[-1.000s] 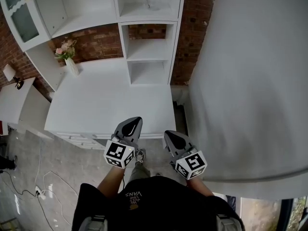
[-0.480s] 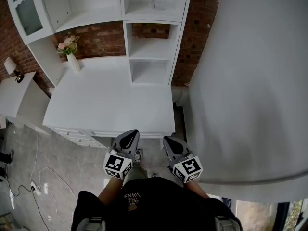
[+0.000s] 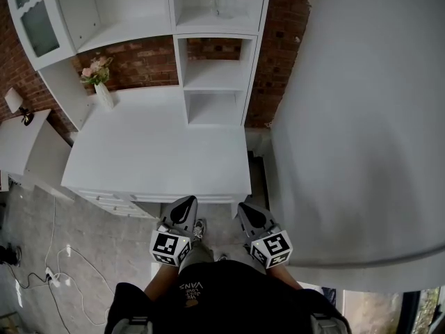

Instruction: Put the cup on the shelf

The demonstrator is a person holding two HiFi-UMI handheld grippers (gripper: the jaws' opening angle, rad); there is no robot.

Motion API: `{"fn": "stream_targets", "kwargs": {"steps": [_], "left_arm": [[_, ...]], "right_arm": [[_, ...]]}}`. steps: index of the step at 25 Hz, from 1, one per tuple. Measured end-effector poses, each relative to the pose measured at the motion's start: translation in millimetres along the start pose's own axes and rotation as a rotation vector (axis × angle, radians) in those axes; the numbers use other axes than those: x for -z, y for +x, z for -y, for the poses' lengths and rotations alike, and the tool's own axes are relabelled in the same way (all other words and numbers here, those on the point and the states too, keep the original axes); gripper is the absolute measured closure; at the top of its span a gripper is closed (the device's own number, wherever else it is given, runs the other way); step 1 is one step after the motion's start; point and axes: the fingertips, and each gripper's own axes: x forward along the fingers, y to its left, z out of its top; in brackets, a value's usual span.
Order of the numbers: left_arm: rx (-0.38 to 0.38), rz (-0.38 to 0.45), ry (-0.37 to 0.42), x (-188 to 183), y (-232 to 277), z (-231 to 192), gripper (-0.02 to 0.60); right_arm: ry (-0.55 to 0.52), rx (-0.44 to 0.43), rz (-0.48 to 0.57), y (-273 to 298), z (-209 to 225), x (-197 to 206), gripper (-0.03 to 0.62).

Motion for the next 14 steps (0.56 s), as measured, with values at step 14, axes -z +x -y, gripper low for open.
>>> {"fn": "stream_targets", "kwargs": {"steps": [14], "left_arm": [[0.021, 0.007, -0.004, -7.8, 7.9, 8.6, 0.574]], "right_arm": [[-0.008, 0.010, -0.003, -0.9, 7.7, -0.6, 0.600]]}}
